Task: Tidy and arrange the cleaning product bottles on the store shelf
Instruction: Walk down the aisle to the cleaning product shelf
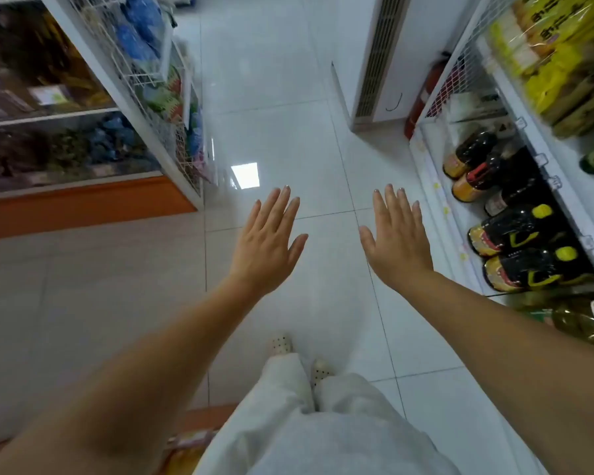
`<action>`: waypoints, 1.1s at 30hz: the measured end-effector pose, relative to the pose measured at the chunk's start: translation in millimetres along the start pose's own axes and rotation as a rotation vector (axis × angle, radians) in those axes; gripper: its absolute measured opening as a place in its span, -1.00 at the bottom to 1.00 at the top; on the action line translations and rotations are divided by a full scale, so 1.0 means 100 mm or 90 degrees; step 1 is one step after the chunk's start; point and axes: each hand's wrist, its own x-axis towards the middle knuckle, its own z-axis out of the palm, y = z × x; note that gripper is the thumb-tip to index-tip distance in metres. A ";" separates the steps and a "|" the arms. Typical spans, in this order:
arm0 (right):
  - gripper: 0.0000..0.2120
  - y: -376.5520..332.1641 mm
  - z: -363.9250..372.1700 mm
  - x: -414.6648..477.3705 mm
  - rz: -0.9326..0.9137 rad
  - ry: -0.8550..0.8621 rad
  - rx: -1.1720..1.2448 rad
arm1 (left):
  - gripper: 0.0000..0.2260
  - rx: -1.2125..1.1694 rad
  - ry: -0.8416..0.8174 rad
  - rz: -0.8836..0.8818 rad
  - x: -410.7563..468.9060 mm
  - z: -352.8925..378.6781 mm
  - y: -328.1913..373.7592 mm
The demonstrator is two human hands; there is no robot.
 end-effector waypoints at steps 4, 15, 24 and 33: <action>-0.40 -0.03 0.05 0.42 0.008 -0.022 0.001 | -0.45 0.004 -0.021 -0.015 0.39 0.08 -0.23; -0.40 -0.43 0.14 2.39 0.018 -0.047 -0.030 | -0.44 -0.006 -0.045 -0.001 2.10 0.34 -1.40; -0.41 -0.48 0.02 4.12 0.032 -0.056 -0.031 | -0.43 -0.027 -0.039 -0.005 3.81 0.36 -2.18; -0.39 -0.22 -0.08 6.47 -0.016 -0.068 -0.046 | -0.46 -0.048 -0.027 -0.048 5.98 0.55 -2.83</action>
